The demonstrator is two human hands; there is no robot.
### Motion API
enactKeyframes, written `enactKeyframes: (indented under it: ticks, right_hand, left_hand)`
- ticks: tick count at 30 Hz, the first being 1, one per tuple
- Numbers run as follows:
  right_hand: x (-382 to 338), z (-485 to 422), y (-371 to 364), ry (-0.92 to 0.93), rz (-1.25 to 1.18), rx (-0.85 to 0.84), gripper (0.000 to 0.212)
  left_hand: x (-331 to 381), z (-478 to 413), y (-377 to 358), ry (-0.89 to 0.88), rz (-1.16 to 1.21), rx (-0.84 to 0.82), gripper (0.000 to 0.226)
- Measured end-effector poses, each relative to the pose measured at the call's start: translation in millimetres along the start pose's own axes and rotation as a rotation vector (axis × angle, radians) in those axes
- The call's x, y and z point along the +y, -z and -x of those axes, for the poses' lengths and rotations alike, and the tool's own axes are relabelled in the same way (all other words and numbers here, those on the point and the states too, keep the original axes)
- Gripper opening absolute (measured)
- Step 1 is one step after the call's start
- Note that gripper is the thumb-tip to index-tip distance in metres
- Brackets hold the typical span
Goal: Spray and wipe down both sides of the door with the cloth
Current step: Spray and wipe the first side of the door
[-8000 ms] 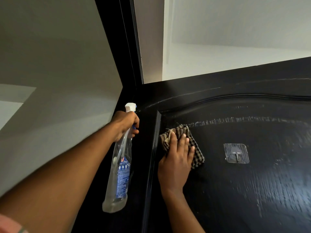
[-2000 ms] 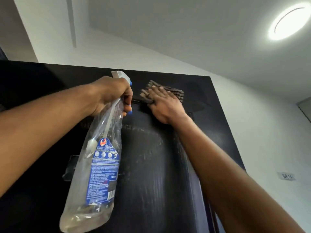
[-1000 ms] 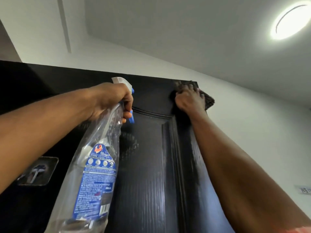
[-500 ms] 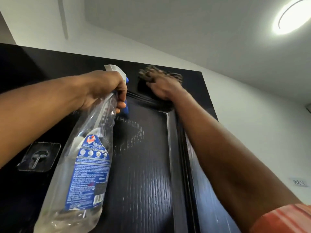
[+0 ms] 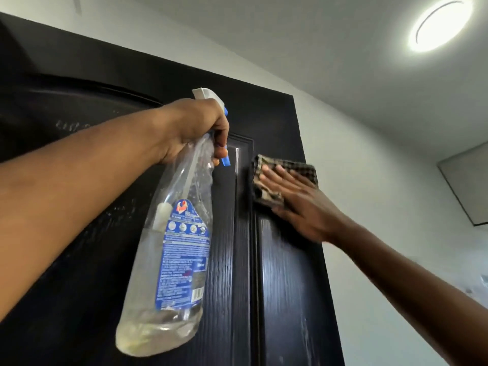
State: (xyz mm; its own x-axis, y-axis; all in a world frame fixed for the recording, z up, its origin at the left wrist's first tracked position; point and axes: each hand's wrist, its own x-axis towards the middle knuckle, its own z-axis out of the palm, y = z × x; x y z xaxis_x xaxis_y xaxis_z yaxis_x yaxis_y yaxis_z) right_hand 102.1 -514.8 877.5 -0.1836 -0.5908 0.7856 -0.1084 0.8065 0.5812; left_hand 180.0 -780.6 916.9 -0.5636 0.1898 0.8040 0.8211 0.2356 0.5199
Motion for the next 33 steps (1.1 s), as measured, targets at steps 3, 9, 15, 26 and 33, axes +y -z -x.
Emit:
enactKeyframes:
  ticks: [3,9,15,26,33]
  right_hand:
    - [-15,32,-13,0.099,0.001,-0.048,0.061]
    - [12,-44,-3,-0.130,-0.057,0.031,0.057]
    - [14,-69,-1,-0.206,-0.057,0.069,0.059]
    - [-67,95,-42,0.157,-0.023,-0.089,0.061]
    - [-22,3,-20,-0.184,-0.100,-0.005,0.066]
  left_hand:
    - [-9,14,-16,0.027,0.037,0.001,0.017]
    - [-29,37,-42,0.052,0.089,0.045,0.026]
    - [-48,55,-45,0.113,0.105,0.055,0.024]
    - [-57,88,-59,0.155,0.127,0.082,0.039]
    - [-60,98,-68,0.199,0.138,0.080,0.031]
